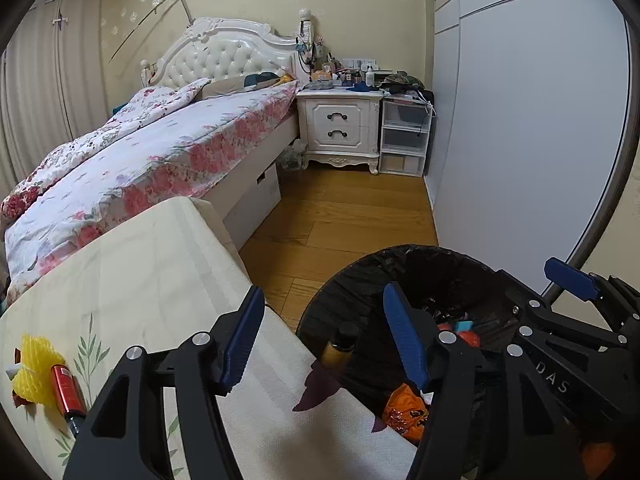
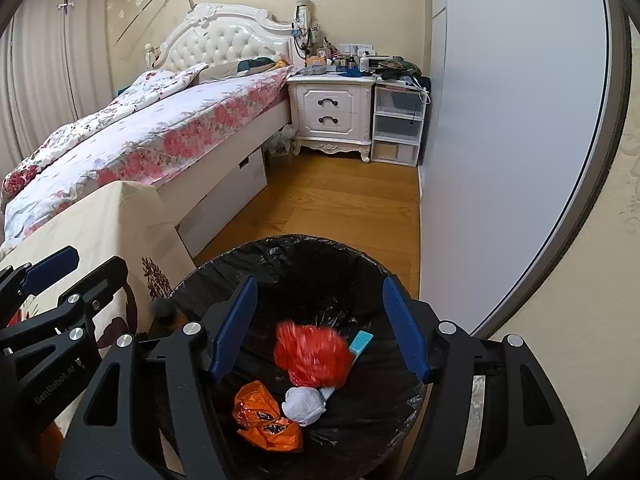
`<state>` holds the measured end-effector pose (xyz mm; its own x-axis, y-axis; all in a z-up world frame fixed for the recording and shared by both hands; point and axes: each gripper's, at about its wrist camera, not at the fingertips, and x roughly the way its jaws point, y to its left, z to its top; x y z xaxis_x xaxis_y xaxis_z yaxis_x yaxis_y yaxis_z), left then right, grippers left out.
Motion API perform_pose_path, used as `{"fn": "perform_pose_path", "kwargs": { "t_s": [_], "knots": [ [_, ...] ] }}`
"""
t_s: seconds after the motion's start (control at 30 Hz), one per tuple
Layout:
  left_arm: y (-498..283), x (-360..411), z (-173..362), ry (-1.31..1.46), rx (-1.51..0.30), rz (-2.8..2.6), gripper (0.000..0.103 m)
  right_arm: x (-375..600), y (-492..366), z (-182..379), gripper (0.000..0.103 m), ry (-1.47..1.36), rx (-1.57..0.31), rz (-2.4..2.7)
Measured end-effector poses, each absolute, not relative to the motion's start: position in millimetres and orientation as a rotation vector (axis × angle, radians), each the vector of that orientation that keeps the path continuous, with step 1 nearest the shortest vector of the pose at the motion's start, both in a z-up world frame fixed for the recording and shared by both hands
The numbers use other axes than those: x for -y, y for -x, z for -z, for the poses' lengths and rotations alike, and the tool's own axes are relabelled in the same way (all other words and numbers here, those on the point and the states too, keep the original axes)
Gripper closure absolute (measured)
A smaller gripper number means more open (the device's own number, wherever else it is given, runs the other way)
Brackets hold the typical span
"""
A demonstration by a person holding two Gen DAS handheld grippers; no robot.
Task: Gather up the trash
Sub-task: 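Open both grippers to drop the bag and bottle into the bin, then return to the table and grasp the blue tube with the left gripper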
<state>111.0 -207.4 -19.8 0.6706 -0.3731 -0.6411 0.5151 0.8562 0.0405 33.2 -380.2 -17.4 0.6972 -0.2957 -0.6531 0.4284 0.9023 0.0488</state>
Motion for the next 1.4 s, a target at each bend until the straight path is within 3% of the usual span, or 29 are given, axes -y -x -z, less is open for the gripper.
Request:
{"fn": "perform_pose_path", "kwargs": {
  "t_s": [0.23,1.4],
  "knots": [
    [-111.4,201.9,18.5,-0.217,-0.666,0.487,0.033,381.0,-33.4,14.9,0.038,-0.196,-0.687,0.411],
    [-62.1,70.1,30.3,-0.115,-0.816,0.172,0.033,280.0,0.5,3.6,0.037,-0.129,-0.739,0.146]
  ]
}}
